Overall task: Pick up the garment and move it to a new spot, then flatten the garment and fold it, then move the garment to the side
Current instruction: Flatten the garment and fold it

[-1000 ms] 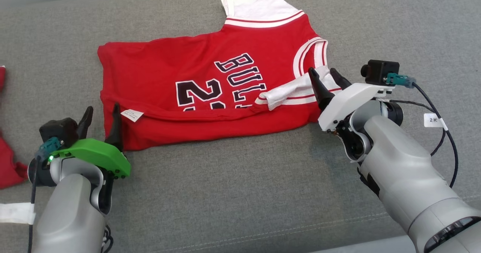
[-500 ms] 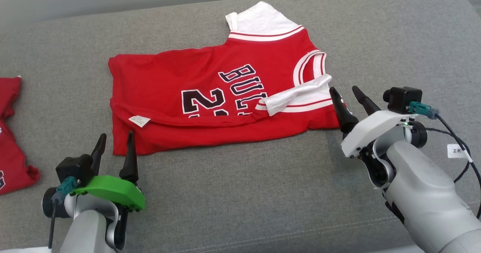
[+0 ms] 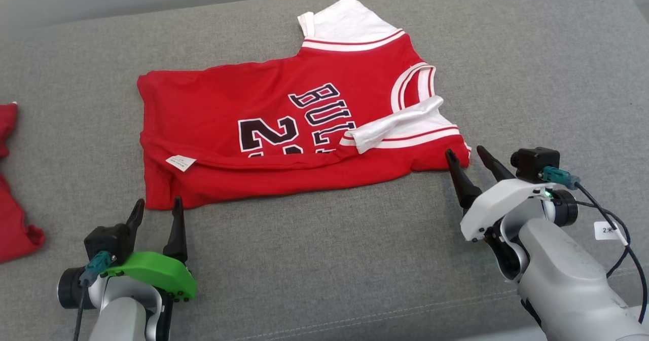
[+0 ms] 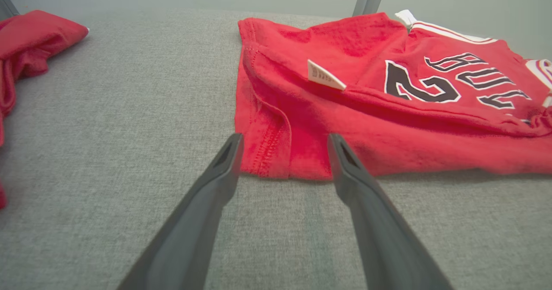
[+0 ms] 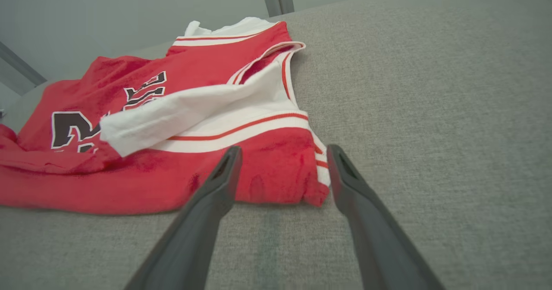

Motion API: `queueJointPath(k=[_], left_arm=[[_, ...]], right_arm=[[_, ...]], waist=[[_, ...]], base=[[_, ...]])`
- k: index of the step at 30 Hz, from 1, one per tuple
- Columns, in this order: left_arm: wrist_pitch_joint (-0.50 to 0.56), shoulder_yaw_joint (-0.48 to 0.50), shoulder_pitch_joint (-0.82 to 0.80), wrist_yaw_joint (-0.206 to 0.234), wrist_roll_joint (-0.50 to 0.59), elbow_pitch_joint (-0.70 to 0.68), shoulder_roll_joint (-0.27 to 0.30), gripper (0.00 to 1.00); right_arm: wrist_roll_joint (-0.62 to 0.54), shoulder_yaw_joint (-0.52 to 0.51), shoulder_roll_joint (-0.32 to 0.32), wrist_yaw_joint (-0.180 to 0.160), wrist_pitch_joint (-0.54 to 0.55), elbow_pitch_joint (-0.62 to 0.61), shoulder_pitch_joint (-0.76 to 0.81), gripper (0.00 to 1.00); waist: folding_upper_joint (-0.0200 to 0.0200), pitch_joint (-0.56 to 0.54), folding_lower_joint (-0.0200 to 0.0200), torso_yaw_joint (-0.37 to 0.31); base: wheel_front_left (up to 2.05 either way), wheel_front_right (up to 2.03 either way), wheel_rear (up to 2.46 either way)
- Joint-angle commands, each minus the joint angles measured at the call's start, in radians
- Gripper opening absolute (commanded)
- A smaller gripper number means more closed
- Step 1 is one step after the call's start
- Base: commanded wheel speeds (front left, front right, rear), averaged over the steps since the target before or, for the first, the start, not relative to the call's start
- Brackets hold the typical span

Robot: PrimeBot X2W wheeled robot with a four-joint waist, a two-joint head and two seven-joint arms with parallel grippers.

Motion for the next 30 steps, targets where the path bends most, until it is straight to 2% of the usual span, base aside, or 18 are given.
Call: queueJointPath(k=[1,5,10,23,24,25,26,27,28,30], left_arm=[[0.000,0.002,-0.022,-0.004,0.021,0.011,0.002,1.00],[0.000,-0.001,-0.043,-0.006,0.045,0.041,0.011,1.00],[0.000,-0.006,-0.066,0.012,0.092,0.082,0.026,1.00],[0.000,0.014,-0.099,0.036,0.136,0.149,0.026,1.00],[0.000,0.016,-0.101,0.033,0.136,0.155,0.026,0.89],[0.000,0.017,-0.103,0.032,0.136,0.162,0.025,0.72],[0.000,0.019,-0.106,0.029,0.134,0.169,0.023,0.48],[0.000,0.025,-0.108,0.025,0.127,0.175,0.025,0.29],[0.000,0.032,-0.106,0.019,0.121,0.179,0.026,0.00],[0.000,0.034,-0.102,0.011,0.121,0.174,0.031,0.00]], right_arm=[[-0.012,-0.004,0.001,0.000,-0.003,0.016,-0.010,1.00],[-0.025,-0.011,0.021,0.000,-0.003,0.043,-0.024,1.00],[-0.037,-0.010,0.035,0.000,-0.003,0.075,-0.042,1.00],[-0.046,0.012,0.058,0.000,-0.003,0.159,-0.078,1.00],[-0.046,0.013,0.060,0.000,-0.003,0.167,-0.081,0.91],[-0.046,0.016,0.062,0.000,-0.003,0.174,-0.083,0.45],[-0.047,0.019,0.062,0.000,-0.003,0.182,-0.084,0.25],[-0.044,0.022,0.063,0.000,-0.003,0.191,-0.088,0.00],[-0.040,0.023,0.065,0.000,-0.003,0.196,-0.090,0.00],[-0.036,0.024,0.063,-0.001,-0.003,0.199,-0.092,0.00]], waist=[[-0.0001,0.009,0.0000,-0.003],[-0.0001,0.023,0.0000,-0.006],[-0.0001,0.034,0.0000,-0.011],[-0.0001,0.050,0.0000,-0.014],[-0.0001,0.051,0.0000,-0.013],[-0.0001,0.052,0.0000,-0.011],[-0.0001,0.052,0.0000,-0.009],[-0.0001,0.052,0.0000,-0.006],[-0.0001,0.051,0.0000,-0.004],[-0.0001,0.049,0.0000,-0.003]], base=[[0.00,0.00,0.00],[0.00,0.00,0.00],[0.00,0.00,0.00],[0.00,0.00,0.00],[0.00,0.00,0.00],[0.00,0.00,0.00],[0.00,0.00,0.00],[0.00,0.00,0.00],[0.00,0.00,0.00],[0.00,0.00,0.00]])
